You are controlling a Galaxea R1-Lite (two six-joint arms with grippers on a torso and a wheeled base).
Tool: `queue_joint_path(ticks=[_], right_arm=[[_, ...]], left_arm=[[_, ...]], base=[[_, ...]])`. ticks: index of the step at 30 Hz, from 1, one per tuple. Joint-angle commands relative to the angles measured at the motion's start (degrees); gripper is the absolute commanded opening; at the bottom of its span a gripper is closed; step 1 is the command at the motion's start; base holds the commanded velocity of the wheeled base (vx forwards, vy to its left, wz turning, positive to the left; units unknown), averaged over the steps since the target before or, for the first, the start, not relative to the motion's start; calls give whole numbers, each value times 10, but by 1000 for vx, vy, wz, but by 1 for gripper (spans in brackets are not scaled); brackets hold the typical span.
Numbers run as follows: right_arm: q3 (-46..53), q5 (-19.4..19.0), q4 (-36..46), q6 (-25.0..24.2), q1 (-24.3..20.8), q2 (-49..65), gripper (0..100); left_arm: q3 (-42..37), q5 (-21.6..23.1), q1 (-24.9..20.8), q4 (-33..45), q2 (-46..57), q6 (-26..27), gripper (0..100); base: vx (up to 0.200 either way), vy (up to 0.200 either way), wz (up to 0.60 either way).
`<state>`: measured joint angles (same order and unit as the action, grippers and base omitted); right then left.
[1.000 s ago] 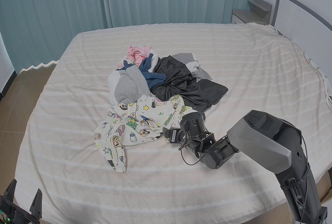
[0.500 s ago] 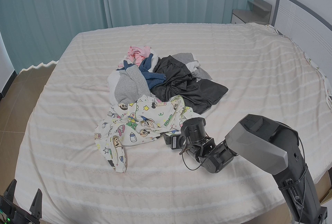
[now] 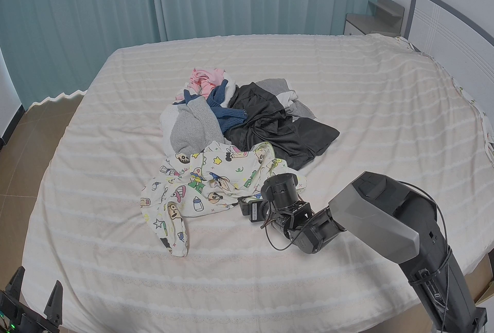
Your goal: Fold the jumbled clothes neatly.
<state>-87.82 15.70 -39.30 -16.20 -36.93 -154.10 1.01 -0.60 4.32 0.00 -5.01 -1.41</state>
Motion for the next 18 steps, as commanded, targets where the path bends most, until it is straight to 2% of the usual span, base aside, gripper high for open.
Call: queue_joint_path(ticks=[1, 2, 12, 18], right_arm=[[-3, 6, -2, 2, 2, -6, 100], [-3, 11, -7, 3, 3, -6, 0], [49, 16, -47, 20, -4, 21, 0], [168, 12, -89, -16, -21, 107, 0]], left_arm=[[-10, 0, 0, 0, -1, -1, 100], [-10, 0, 1, 0, -1, 0, 100], [-10, 0, 0, 0, -1, 0, 100], [-10, 1, 0, 0, -1, 1, 100]], base=[[0, 0, 0], [0, 0, 0], [0, 0, 0], [0, 0, 0]])
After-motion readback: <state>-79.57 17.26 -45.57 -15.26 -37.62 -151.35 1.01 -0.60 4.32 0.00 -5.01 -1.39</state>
